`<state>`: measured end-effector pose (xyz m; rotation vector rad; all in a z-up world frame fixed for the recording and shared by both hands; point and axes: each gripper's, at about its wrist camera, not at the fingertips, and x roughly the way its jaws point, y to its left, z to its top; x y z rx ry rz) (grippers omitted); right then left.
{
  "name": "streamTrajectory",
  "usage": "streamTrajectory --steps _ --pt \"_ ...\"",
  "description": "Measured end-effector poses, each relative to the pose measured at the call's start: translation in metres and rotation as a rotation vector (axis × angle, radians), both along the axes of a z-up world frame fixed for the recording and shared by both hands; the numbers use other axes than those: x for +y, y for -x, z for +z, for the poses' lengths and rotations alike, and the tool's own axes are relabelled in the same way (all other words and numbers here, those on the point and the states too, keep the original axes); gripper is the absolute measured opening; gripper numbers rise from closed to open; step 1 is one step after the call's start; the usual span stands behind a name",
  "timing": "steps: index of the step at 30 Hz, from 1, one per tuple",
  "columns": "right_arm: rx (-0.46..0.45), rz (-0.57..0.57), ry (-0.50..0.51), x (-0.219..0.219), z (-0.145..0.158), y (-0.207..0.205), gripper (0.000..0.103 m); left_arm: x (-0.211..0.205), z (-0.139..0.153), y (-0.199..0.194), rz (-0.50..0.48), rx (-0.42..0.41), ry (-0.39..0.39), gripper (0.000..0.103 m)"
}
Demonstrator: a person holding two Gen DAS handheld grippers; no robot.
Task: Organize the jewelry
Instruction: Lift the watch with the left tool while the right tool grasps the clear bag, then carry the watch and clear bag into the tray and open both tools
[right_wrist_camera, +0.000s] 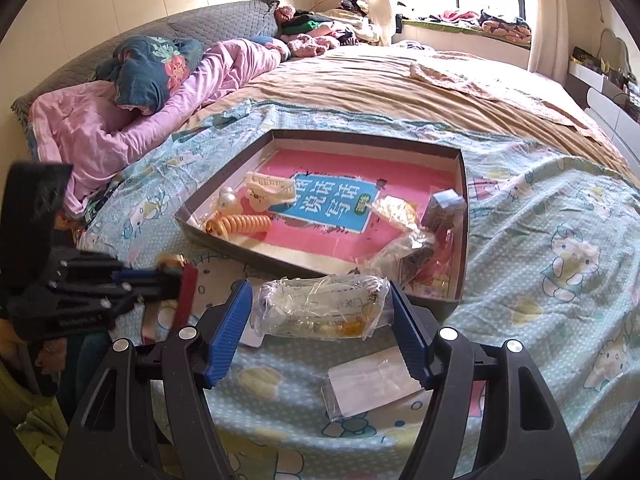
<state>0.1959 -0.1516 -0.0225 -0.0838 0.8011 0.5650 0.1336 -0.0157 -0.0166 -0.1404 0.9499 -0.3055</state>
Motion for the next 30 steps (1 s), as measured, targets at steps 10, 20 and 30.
streamTrajectory --steps 10,20,30 --pt "-0.062 -0.044 -0.003 -0.004 0.019 -0.024 0.066 0.011 0.031 -0.042 0.060 -0.076 -0.023 0.007" --pt "-0.090 -0.099 0.022 -0.010 0.019 -0.057 0.066 0.009 0.022 -0.071 0.078 -0.069 -0.054 0.007" --pt "-0.035 -0.162 0.050 -0.015 -0.006 -0.087 0.066 0.013 0.002 -0.090 0.093 -0.038 -0.070 0.007"
